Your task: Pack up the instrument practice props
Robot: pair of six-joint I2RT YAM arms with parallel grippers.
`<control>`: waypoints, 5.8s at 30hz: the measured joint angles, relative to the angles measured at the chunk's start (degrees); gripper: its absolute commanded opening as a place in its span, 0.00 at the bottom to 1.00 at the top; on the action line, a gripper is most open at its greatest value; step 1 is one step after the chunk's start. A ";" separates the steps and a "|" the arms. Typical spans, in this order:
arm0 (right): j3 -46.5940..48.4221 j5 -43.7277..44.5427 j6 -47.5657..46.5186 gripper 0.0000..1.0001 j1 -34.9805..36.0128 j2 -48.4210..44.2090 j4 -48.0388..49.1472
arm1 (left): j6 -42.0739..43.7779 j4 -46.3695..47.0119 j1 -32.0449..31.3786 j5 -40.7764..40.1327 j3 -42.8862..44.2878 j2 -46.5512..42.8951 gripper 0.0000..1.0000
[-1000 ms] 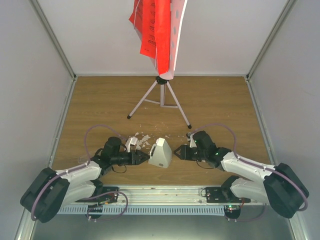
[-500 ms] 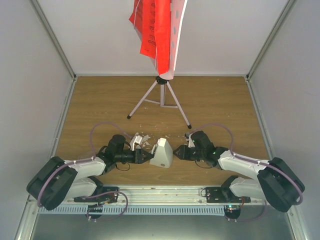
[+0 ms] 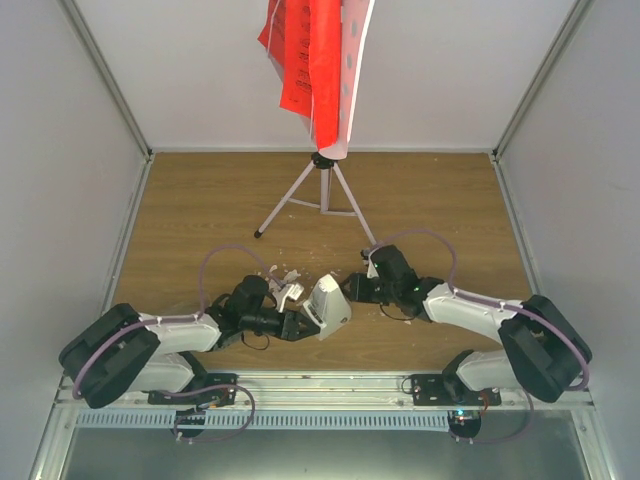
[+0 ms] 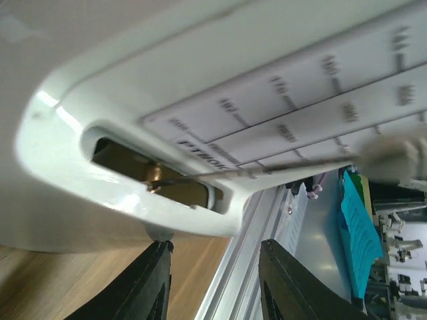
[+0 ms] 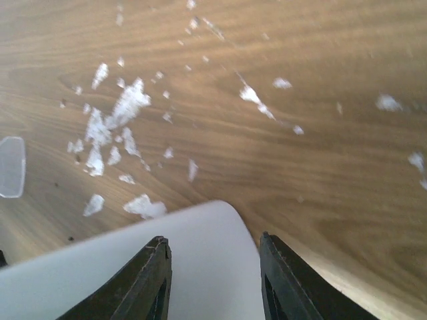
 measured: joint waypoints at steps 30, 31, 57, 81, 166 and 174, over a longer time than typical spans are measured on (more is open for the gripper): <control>-13.57 -2.12 4.48 0.51 2.03 -25.38 -10.64 | 2.38 -16.20 12.50 -2.93 6.19 -7.34 0.62; -13.79 -2.51 5.11 0.51 2.56 -24.65 -9.57 | 2.69 -15.65 12.50 -2.08 7.28 -5.90 0.61; -13.68 -0.35 8.00 0.37 3.87 -12.90 0.55 | 5.42 -10.99 12.52 5.86 10.45 4.15 0.37; -7.74 6.99 4.13 0.39 2.16 -10.27 0.57 | 4.07 -11.26 7.45 3.58 7.56 1.62 0.61; -12.79 36.94 -32.54 0.83 29.07 -22.86 14.56 | 3.74 -32.17 7.91 -8.76 17.86 -21.42 0.99; -12.79 36.57 -32.00 0.79 28.63 -24.81 14.01 | 5.57 -31.76 7.58 -6.34 19.21 -17.31 0.97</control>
